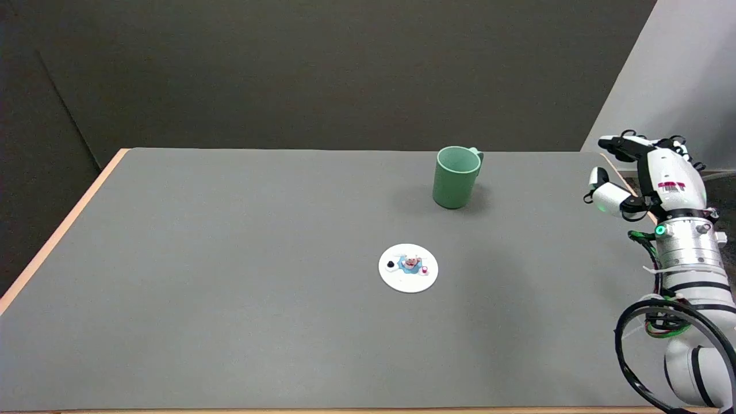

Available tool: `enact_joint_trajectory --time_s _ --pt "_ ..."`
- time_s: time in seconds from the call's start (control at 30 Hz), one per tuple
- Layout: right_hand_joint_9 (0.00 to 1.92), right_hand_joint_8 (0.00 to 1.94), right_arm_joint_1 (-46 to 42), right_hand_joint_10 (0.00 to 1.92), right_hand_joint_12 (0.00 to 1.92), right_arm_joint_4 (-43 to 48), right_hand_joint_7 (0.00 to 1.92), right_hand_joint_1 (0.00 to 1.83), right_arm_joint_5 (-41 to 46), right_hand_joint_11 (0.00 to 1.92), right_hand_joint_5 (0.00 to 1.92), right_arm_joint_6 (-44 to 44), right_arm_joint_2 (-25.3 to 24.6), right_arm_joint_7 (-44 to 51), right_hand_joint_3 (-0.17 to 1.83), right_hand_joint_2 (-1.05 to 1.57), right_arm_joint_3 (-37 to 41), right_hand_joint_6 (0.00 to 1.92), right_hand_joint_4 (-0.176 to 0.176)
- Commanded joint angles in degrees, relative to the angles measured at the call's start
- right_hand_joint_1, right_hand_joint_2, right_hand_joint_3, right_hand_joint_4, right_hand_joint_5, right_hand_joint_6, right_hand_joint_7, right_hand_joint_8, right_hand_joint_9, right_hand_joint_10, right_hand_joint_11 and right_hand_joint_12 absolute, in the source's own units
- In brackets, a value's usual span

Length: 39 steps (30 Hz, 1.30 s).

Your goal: Pick up the white cup lid.

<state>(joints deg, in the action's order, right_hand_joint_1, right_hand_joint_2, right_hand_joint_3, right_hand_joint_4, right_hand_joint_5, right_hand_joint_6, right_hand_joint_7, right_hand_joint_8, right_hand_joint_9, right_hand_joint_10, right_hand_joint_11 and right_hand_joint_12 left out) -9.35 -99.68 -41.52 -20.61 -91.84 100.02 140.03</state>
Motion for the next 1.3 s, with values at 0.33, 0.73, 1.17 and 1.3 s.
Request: enact_joint_trajectory --time_s 0.33,0.73,1.17,1.3 --pt "0.61 0.17 0.1 0.33 1.05 6.0 0.68 0.91 2.0 0.0 0.69 -3.9 2.2 -0.4 0.94 0.81 1.3 0.19 -0.01" --pt "0.53 0.2 -2.1 0.58 1.09 2.4 0.72 0.92 2.4 0.0 0.69 -3.1 -0.5 -0.4 0.84 0.89 -14.2 0.2 0.002" --pt "0.15 0.19 -7.0 1.16 1.35 -0.7 0.77 0.93 -0.8 0.0 0.75 9.7 1.8 0.2 0.77 0.84 -35.1 0.19 0.012" --pt "0.13 0.19 -5.7 1.15 1.27 0.4 0.78 0.91 -1.0 0.0 0.75 10.0 3.1 0.1 0.77 0.83 -38.0 0.19 0.012"
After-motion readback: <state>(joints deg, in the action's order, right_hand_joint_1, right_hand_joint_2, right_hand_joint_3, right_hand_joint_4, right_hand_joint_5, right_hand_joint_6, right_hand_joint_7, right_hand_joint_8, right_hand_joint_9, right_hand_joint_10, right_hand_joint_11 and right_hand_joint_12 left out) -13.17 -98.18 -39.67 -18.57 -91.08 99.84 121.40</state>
